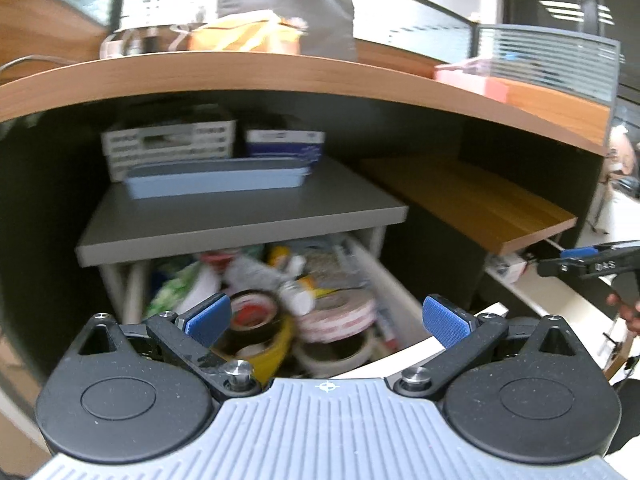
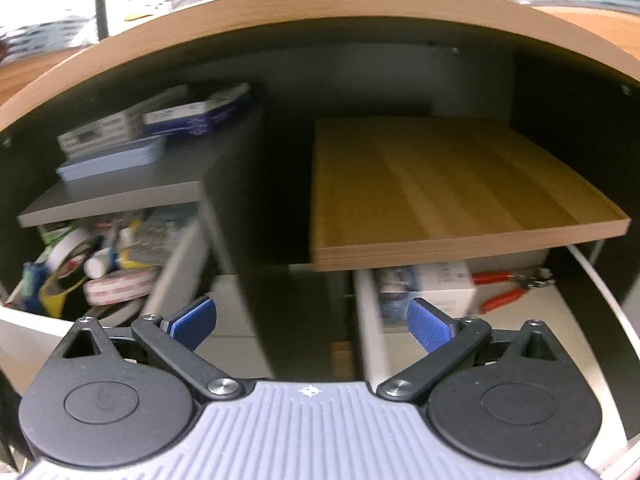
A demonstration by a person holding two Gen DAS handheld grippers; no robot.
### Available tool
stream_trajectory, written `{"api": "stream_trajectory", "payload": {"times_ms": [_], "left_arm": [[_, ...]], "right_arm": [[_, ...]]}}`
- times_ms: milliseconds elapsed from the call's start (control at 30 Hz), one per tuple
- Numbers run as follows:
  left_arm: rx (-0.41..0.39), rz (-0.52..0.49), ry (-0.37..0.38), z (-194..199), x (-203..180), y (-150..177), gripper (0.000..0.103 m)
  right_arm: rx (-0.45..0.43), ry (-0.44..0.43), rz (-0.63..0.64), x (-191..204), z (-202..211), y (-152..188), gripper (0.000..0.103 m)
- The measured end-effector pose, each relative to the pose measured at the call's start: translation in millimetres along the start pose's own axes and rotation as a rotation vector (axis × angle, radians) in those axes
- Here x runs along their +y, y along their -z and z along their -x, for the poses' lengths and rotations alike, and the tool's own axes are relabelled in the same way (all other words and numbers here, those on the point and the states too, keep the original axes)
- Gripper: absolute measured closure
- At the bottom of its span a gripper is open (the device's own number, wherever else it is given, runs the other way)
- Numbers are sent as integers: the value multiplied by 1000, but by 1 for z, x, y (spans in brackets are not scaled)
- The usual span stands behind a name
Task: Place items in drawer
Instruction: 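Move the right gripper under the wooden shelf toward the white wipes box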
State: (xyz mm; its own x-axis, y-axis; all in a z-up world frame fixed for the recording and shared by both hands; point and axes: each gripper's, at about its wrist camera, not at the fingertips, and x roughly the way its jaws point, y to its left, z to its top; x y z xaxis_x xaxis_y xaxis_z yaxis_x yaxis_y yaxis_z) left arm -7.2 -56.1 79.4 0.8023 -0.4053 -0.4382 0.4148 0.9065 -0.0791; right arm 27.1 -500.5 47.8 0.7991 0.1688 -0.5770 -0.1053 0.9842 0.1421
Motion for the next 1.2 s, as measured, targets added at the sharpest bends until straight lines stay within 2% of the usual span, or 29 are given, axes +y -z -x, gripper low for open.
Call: {"api": "stream_trajectory", "payload": {"times_ms": [300,467,667,867,1133,1200], "left_arm": [[27,-65,134,-47,-66,-12,0],[51,-67,195,-72,-95,-19,0],[87,-82,280,-102,-128,-22,0],[146,-96,367,-141,-171,-21,1],[205,-159,385,-189,-232,-14,9],[206,-187,393,-199,-245,-12,9]], "right_arm": [[69,64,-86,-71,-42,-8,1],[120,77,-68,-91,-73,-7,1],[155,43,-23,-109,-107,-7,1],[166,8,32,-124,-113,-5,1],[158,-48,55,-153,-113,4,1],[151,-64,43,-162,-115,7,4]]}}
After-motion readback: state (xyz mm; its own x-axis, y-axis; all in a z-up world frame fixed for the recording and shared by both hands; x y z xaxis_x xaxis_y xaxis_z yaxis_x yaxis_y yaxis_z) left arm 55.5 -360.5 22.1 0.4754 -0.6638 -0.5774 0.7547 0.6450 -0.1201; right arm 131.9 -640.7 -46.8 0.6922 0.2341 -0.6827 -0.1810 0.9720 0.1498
